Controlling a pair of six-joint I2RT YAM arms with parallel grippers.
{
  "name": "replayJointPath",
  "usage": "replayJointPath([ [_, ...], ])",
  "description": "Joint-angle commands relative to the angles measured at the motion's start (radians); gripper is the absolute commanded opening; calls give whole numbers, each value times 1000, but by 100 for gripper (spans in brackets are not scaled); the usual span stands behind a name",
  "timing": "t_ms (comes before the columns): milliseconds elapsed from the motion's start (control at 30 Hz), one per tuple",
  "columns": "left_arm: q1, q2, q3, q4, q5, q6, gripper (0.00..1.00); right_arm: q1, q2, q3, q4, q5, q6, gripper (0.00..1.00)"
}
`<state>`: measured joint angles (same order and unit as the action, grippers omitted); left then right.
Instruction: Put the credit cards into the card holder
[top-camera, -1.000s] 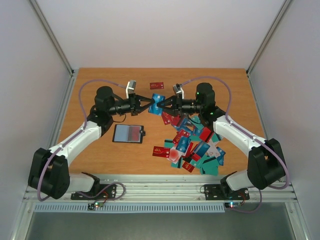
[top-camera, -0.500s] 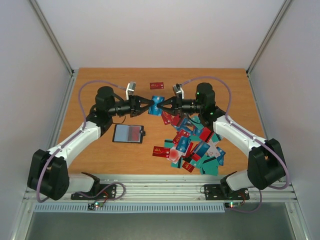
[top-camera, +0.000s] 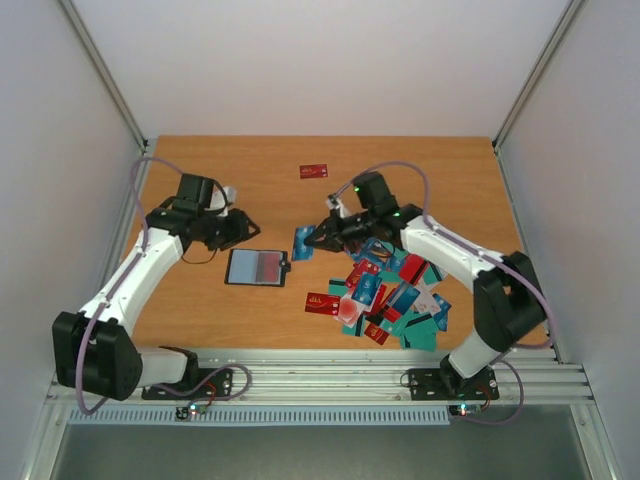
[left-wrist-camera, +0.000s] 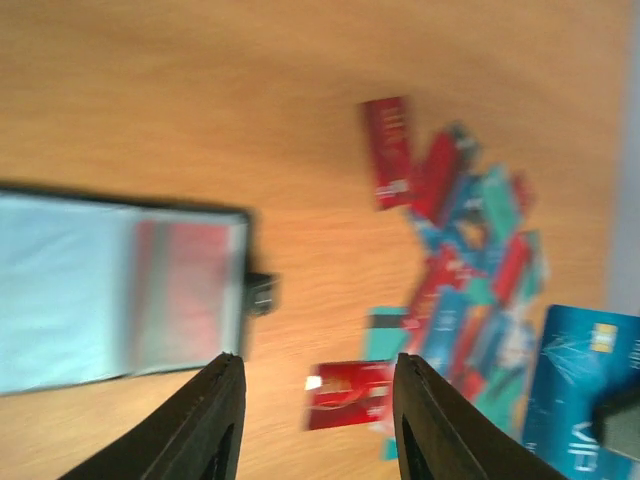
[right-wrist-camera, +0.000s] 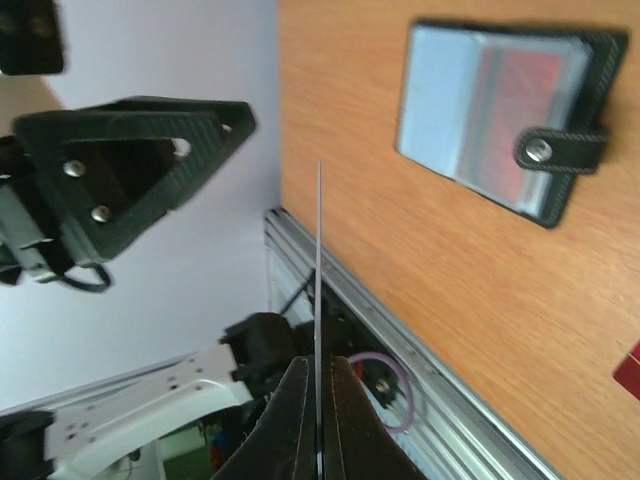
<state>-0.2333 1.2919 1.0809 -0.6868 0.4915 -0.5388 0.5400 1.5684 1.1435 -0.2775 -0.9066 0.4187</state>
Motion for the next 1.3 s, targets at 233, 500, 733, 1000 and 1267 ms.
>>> replayJointPath([
  [233,151,102,-81,-192,-228,175,31,150,351,288,-274,23,-182,1],
  [500,203,195,-118,-138,-269,187,28,176,522,443,-375,14,-221,1],
  [733,221,287,-123,-88,-266,201,28,201,626,537,-417,22,-244,1],
  [1000,221,394,-105,-56,-217,232,28,212,675,587,-470,22,-298,1],
  [1267,221,458,-113,-44,-140,251,28,213,735,647,-540,58,-377,1],
])
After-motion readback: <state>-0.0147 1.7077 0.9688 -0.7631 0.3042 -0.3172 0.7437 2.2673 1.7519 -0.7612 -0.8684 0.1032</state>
